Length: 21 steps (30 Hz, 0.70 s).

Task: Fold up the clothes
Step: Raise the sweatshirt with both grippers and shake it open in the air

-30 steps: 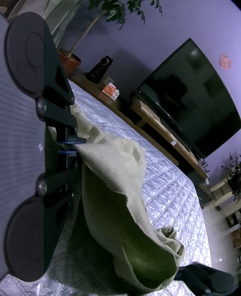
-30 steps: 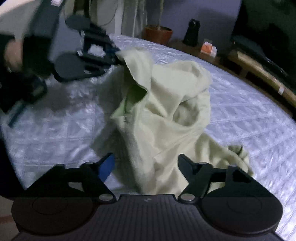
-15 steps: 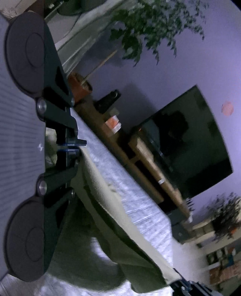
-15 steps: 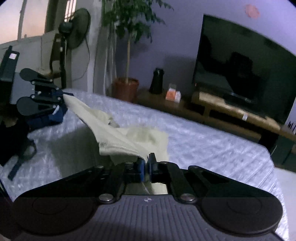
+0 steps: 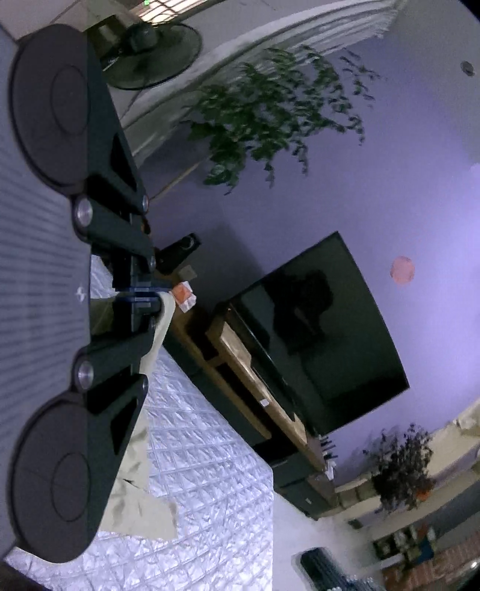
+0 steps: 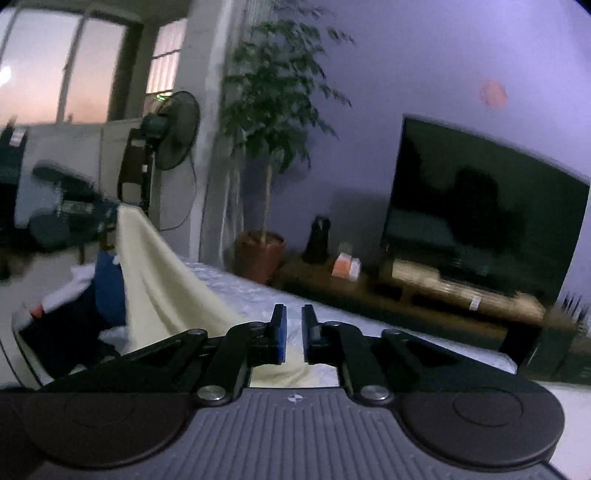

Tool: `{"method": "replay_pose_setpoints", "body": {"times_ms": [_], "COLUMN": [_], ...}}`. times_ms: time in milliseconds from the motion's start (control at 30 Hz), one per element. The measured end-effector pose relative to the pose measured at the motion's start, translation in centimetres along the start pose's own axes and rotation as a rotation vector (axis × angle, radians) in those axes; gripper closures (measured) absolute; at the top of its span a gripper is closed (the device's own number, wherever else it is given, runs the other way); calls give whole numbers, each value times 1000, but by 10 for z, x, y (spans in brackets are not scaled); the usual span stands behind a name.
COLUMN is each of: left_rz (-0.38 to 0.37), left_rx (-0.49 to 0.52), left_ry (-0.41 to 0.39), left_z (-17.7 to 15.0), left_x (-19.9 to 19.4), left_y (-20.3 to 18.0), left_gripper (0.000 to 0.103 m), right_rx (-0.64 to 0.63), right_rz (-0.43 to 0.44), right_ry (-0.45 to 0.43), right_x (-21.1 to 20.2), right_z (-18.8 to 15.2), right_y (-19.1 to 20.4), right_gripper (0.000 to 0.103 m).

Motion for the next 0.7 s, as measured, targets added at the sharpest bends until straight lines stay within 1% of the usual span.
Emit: {"method": "replay_pose_setpoints", "body": {"times_ms": [33, 67, 100, 167, 300, 333, 433, 500, 533, 567, 600, 633, 667, 700], "left_rz": [-4, -8, -14, -21, -32, -30, -20, -15, -12, -6, 0, 6, 13, 20], "left_rx": [9, 18, 28, 54, 90, 95, 107, 111, 113, 114, 115, 114, 112, 106], "left_ry": [0, 1, 4, 6, 6, 6, 7, 11, 14, 19, 24, 30, 36, 41], "left_z": [0, 0, 0, 0, 5, 6, 8, 8, 7, 6, 5, 3, 1, -1], "left_x": [0, 0, 1, 2, 0, 0, -1, -2, -4, -4, -5, -5, -6, -6], "left_y": [-2, -4, -5, -7, -6, -5, -4, -4, -4, -4, -4, -2, -1, 1], "left_gripper": [101, 100, 100, 100, 100, 100, 100, 100, 100, 100, 100, 100, 100, 100], "right_rx": [3, 2, -3, -53, -165, -196, -295, -298, -280, -262, -243, -190, -108, -33], "right_rz": [31, 54, 71, 97, 142, 127, 37, 22, 32, 35, 33, 60, 108, 142], "right_ry": [7, 29, 63, 84, 110, 108, 79, 104, 120, 131, 139, 165, 206, 217], "right_x": [1, 6, 13, 27, 57, 65, 89, 113, 123, 133, 142, 149, 155, 156], "right_z": [-6, -15, -26, -45, -77, -81, -92, -98, -101, -102, -102, -102, -103, -101], "right_y": [9, 21, 35, 68, 134, 146, 172, 176, 176, 175, 174, 170, 163, 153], "right_gripper": [86, 74, 47, 16, 17, 17, 16, 16, 17, 23, 58, 102, 99, 99]}}
Point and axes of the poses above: each gripper's, at about its wrist camera, not at the fingertips, and x roughly the way its jaws point, y to its left, z to its top, the point moved 5 cm from there along x, roughly the way its jaws point, and after that the axes turned 6 degrees about y, right-handed, at the moved point
